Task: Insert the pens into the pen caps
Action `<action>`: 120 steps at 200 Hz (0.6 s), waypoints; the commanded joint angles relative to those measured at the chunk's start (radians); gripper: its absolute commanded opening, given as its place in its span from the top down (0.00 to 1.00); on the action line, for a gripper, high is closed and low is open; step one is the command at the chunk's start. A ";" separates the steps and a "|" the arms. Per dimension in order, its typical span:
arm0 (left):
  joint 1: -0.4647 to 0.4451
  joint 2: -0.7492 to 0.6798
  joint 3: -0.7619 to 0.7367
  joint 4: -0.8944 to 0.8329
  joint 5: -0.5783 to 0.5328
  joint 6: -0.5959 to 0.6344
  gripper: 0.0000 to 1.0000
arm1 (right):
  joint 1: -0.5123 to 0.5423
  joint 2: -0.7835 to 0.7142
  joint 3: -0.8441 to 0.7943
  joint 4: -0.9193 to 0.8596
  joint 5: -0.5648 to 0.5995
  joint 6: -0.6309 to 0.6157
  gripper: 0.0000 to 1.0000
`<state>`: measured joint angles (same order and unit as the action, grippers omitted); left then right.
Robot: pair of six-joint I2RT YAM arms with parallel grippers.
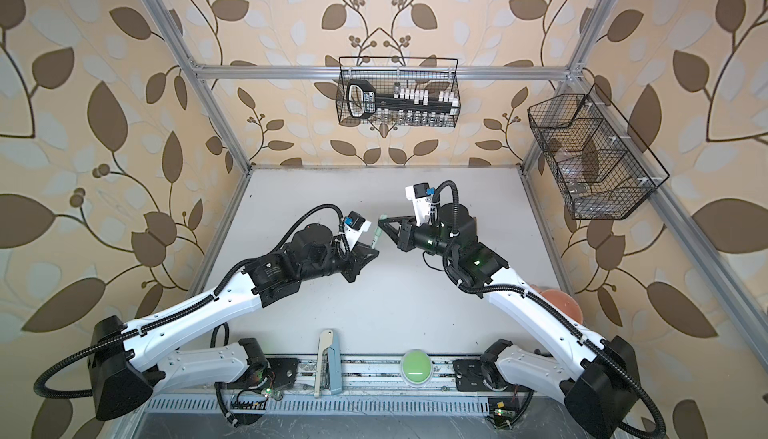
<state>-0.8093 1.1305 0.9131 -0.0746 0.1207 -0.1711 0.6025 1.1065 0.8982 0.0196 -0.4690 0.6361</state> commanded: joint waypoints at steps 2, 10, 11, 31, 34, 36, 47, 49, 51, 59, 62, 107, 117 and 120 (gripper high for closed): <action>0.044 -0.026 0.041 0.238 -0.044 -0.092 1.00 | -0.004 -0.033 0.048 -0.191 -0.155 -0.030 0.63; 0.044 -0.024 0.030 0.241 -0.024 -0.113 1.00 | -0.024 -0.045 0.071 -0.199 -0.152 -0.039 0.60; 0.044 -0.023 0.027 0.242 -0.022 -0.114 1.00 | -0.027 -0.046 0.075 -0.200 -0.153 -0.041 0.59; 0.043 -0.015 -0.012 0.260 0.038 -0.160 1.00 | -0.070 -0.077 0.133 -0.226 -0.163 -0.070 0.52; 0.043 -0.013 -0.019 0.266 0.045 -0.168 1.00 | -0.075 -0.083 0.138 -0.226 -0.165 -0.073 0.51; 0.043 -0.014 -0.025 0.270 0.049 -0.173 1.00 | -0.078 -0.087 0.141 -0.227 -0.168 -0.074 0.51; 0.042 -0.015 -0.050 0.285 0.060 -0.197 1.00 | -0.097 -0.108 0.154 -0.227 -0.170 -0.082 0.50; 0.042 -0.015 -0.055 0.287 0.061 -0.200 1.00 | -0.100 -0.112 0.154 -0.226 -0.169 -0.083 0.50; 0.042 -0.015 -0.060 0.289 0.063 -0.204 1.00 | -0.104 -0.115 0.155 -0.223 -0.169 -0.084 0.50; 0.041 -0.019 -0.078 0.300 0.073 -0.217 1.00 | -0.118 -0.127 0.157 -0.215 -0.162 -0.085 0.48; 0.040 -0.020 -0.083 0.304 0.075 -0.221 1.00 | -0.125 -0.130 0.157 -0.213 -0.158 -0.083 0.48; 0.003 -0.021 -0.128 0.354 0.165 -0.254 1.00 | -0.175 -0.074 0.207 -0.178 -0.157 -0.099 0.47; -0.009 -0.021 -0.125 0.351 0.172 -0.251 1.00 | -0.168 -0.049 0.216 -0.165 -0.170 -0.095 0.47; -0.013 -0.021 -0.125 0.350 0.174 -0.248 1.00 | -0.164 -0.044 0.218 -0.163 -0.171 -0.097 0.47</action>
<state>-0.7944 1.1252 0.7792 0.1905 0.2249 -0.4007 0.4305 1.0111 1.0840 -0.1604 -0.6113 0.5632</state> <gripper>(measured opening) 0.117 0.532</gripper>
